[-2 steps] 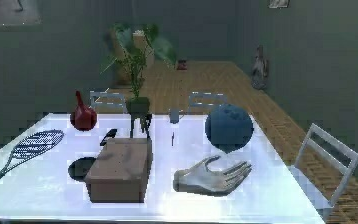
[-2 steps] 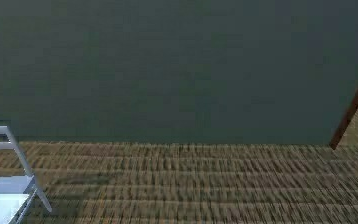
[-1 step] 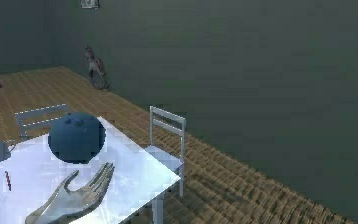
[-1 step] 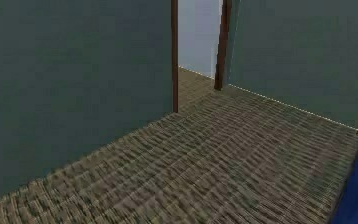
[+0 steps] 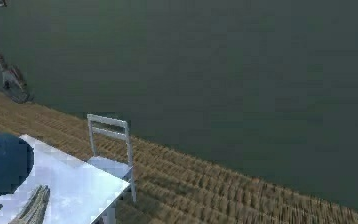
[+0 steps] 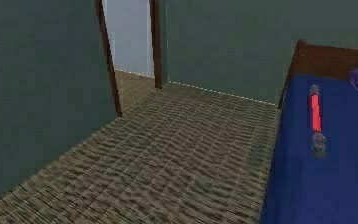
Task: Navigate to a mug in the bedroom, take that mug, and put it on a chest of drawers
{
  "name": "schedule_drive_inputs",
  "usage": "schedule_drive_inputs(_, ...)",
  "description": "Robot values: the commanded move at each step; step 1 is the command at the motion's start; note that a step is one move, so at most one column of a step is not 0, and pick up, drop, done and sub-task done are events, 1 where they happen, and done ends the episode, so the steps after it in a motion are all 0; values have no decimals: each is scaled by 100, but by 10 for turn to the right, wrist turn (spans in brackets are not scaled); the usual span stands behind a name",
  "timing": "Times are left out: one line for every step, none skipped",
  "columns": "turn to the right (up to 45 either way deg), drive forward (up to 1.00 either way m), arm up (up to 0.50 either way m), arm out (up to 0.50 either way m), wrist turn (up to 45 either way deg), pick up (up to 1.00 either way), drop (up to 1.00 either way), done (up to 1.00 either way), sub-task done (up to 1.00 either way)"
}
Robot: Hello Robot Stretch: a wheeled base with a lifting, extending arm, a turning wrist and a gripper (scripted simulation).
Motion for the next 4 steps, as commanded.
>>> schedule_drive_inputs(0,75,0,0,0,0,0,0,0)
schedule_drive_inputs(-90,0,0,0,0,0,0,0,0)
schedule_drive_inputs(0,70,0,0,0,0,0,0,0)
schedule_drive_inputs(-450,0,0,0,0,0,0,0,0)
